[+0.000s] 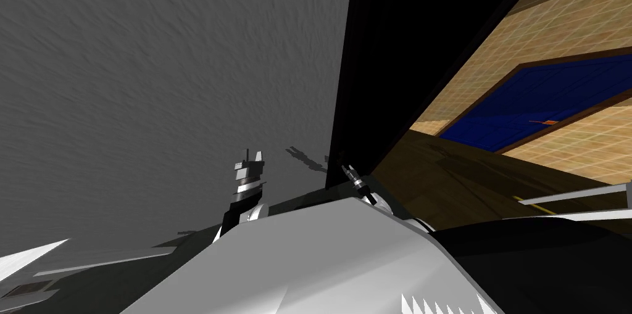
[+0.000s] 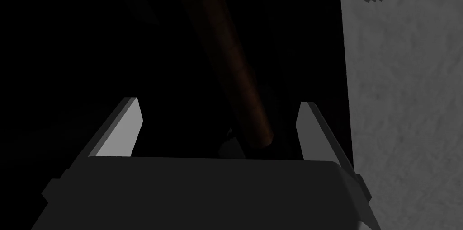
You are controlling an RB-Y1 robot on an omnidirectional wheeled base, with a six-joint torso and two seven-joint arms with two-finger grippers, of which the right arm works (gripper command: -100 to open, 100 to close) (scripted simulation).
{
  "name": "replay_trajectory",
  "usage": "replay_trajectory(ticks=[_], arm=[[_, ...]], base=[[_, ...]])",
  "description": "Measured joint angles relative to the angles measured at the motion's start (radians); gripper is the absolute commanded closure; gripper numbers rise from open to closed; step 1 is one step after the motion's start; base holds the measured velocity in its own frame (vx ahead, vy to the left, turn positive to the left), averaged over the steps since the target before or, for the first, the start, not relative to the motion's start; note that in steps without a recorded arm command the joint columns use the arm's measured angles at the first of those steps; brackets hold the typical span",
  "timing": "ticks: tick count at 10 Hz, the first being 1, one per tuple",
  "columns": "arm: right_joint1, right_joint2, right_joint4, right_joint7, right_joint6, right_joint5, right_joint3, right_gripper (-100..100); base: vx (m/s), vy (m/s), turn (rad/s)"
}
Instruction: Pull the door open
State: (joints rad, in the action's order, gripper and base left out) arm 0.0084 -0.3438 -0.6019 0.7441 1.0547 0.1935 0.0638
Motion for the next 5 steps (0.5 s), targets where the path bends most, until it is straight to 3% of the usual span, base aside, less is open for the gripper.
replay_trajectory(ticks=[5], arm=[[0.037, -0.017, -0.014, 0.122, 0.024, 0.024, 0.011, -100]], base=[[-0.003, 0.024, -0.036]])
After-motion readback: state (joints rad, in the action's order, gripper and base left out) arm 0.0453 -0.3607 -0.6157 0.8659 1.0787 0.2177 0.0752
